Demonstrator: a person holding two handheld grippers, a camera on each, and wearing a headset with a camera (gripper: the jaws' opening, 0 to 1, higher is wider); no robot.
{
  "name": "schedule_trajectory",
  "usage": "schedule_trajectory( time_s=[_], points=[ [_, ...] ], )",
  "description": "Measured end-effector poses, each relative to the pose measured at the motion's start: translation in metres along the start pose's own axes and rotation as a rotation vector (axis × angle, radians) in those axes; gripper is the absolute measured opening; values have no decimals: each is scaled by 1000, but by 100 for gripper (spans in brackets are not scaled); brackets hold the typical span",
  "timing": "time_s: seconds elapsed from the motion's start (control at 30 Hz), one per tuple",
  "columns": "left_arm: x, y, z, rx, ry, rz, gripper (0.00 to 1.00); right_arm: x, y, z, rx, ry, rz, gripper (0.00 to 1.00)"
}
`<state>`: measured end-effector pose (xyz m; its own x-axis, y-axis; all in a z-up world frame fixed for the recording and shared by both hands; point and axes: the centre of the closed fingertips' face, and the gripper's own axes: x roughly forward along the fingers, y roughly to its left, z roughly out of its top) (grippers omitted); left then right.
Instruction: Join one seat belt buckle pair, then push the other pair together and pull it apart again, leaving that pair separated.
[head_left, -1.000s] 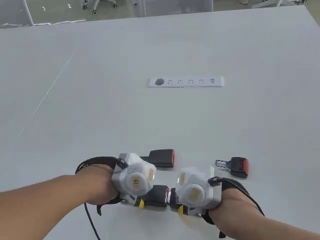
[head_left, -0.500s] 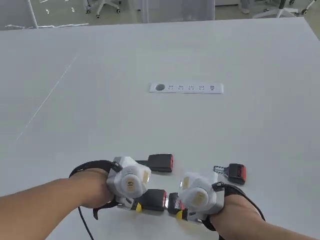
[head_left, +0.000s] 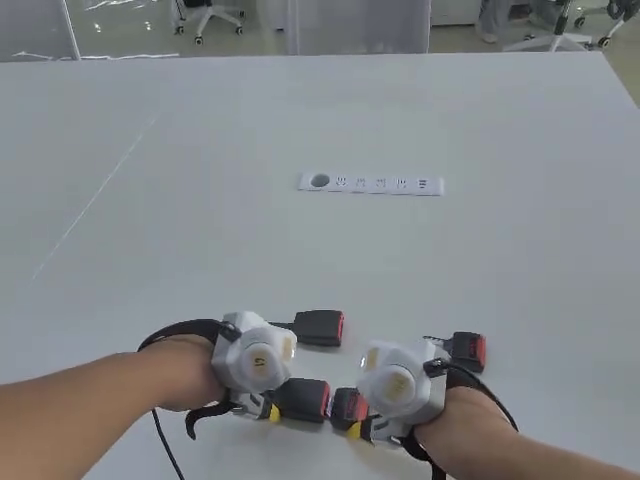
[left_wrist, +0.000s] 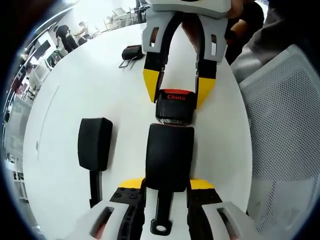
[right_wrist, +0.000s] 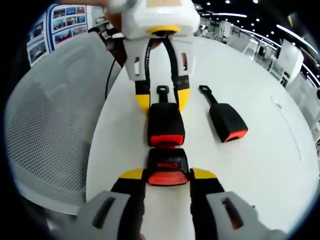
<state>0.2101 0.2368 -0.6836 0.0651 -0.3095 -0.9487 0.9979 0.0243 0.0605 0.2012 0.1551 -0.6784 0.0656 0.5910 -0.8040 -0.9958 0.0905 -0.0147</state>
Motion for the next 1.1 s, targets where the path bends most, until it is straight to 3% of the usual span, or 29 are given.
schedule_trajectory(
  time_s=[0.1, 0.37, 0.53, 0.83, 1.1],
  points=[
    [-3, -2, -2, 9, 7, 21, 35, -4, 0, 6, -9, -13, -12, 34],
    [-27, 8, 19, -12, -82, 75, 41, -28, -6, 20, -34, -57, -45, 33],
    [-37, 29, 29, -17, -116, 128, 40, -38, -19, 17, -3, -72, -72, 34],
    [-41, 65, 37, -43, -135, 166, 41, -58, -53, -6, 12, -61, -124, 33],
    [-32, 87, 28, -62, -111, 172, 42, -78, -87, -57, 60, 14, -183, 33]
  ],
)
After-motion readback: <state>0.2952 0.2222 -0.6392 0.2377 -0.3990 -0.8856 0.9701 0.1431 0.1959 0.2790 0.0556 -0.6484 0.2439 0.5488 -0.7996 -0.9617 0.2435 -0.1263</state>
